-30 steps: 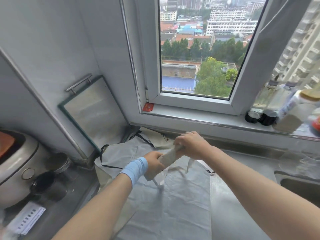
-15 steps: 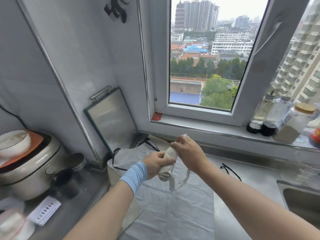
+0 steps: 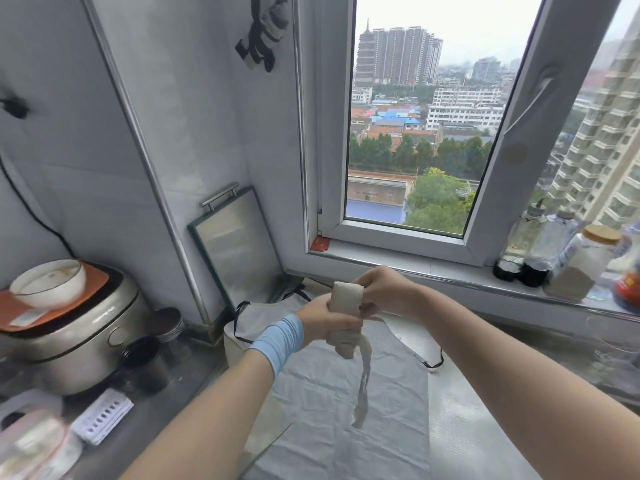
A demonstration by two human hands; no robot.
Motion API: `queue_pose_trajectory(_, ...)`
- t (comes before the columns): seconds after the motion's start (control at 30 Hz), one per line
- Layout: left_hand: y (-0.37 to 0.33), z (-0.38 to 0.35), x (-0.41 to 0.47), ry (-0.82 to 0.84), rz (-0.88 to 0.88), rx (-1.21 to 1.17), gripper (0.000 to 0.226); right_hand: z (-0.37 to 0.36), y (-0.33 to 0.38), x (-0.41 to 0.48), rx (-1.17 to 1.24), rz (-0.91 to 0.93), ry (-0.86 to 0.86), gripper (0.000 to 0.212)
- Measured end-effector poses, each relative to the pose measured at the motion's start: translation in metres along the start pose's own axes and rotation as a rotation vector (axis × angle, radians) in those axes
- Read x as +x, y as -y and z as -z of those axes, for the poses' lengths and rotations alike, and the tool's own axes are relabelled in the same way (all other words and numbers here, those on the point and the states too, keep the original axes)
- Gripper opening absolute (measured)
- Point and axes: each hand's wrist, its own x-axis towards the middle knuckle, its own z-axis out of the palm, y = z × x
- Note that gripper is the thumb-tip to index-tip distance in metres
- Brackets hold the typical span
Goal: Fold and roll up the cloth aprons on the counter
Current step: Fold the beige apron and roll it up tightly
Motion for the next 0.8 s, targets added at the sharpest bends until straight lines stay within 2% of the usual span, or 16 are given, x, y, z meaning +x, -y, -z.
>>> queue_pose_trajectory(0.1,0.006,0.008,0.0,-0.09,-0.003,0.081,0.05,0.011,-0.003,-0.003,0.199,-0.038,0.311,0.038)
queue_pose_trajectory(0.13,0.007,0.01,0.0,-0.089,-0.004,0.054,0.05,0.011,-0.003,-0.003,0.244,-0.052,0.354,0.038)
queue_pose_trajectory(0.2,0.003,0.012,-0.002,-0.035,-0.016,0.031,0.049,0.006,-0.001,-0.003,0.273,-0.067,0.319,0.042)
queue_pose_trajectory(0.27,-0.003,0.009,-0.005,0.05,-0.014,0.044,0.044,-0.003,0.005,-0.004,0.188,-0.026,0.166,0.051)
queue_pose_trajectory(0.37,-0.005,0.001,-0.009,0.137,0.103,-0.015,0.048,-0.007,0.014,-0.007,0.147,0.034,0.019,0.037)
queue_pose_trajectory(0.47,-0.004,0.0,-0.012,0.121,0.129,-0.034,0.045,0.0,0.018,-0.012,0.216,0.046,0.019,0.024)
queue_pose_trajectory(0.57,-0.01,0.0,-0.012,0.057,0.11,0.016,0.028,0.002,0.018,-0.013,0.262,0.037,0.043,0.02)
queue_pose_trajectory(0.7,-0.012,0.002,-0.009,-0.012,0.139,0.183,0.026,0.009,0.02,-0.013,0.123,-0.005,0.1,0.04)
queue_pose_trajectory(0.8,-0.017,0.004,-0.008,0.008,0.141,0.259,0.026,0.013,0.016,-0.011,0.074,0.034,0.073,0.038)
